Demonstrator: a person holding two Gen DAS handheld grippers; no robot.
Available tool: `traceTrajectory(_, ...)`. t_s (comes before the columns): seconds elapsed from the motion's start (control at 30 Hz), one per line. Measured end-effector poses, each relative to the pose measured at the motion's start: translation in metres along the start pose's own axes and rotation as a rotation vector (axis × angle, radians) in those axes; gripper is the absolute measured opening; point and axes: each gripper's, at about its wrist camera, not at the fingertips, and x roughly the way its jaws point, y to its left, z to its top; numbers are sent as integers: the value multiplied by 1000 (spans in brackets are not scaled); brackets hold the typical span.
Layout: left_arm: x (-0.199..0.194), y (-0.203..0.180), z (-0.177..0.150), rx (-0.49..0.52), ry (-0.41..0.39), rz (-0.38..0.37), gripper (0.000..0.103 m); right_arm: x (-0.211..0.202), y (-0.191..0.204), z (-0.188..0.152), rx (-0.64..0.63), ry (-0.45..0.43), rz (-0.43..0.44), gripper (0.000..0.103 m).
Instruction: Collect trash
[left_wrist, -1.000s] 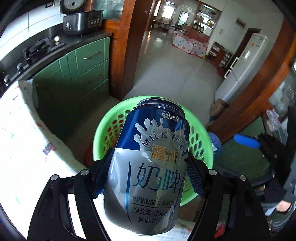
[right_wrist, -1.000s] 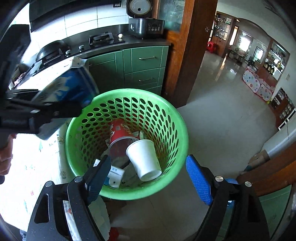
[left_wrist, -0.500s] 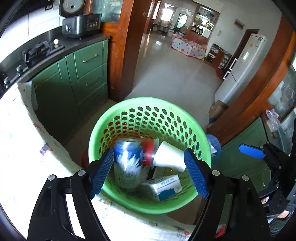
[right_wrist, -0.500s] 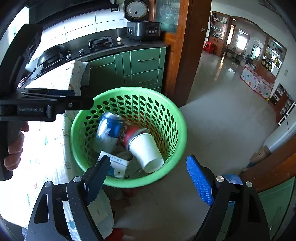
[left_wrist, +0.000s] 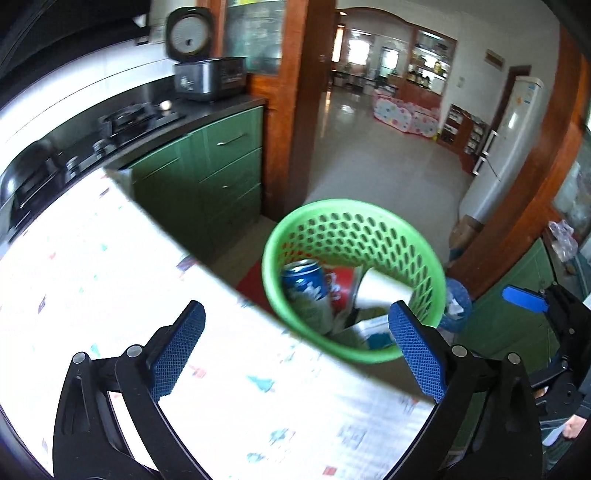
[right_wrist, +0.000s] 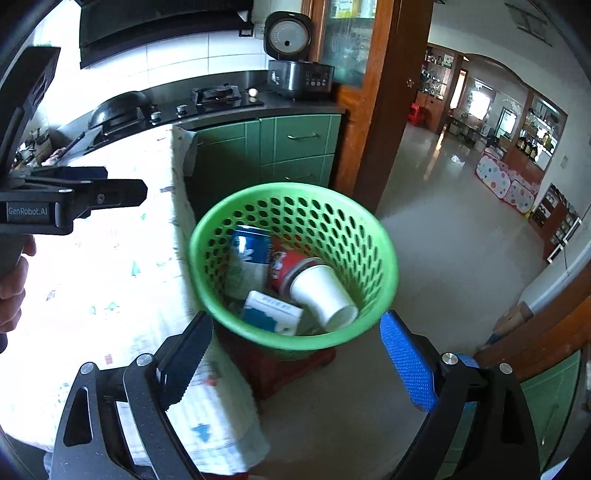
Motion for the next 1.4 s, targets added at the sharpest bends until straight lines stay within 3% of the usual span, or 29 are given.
traceTrajectory(0.6,-84,75,-69,-162,-70,213,98,-41,60,-17,74,-62,109,93)
traceTrajectory(0.7,-95,83,-80,-190,-84,211,98,-44,65,-19,81,-61,117,93)
traceTrajectory(1.4,-140,72,-126,-167,-156,427,98,-61,91,-29,103,-87,112,94)
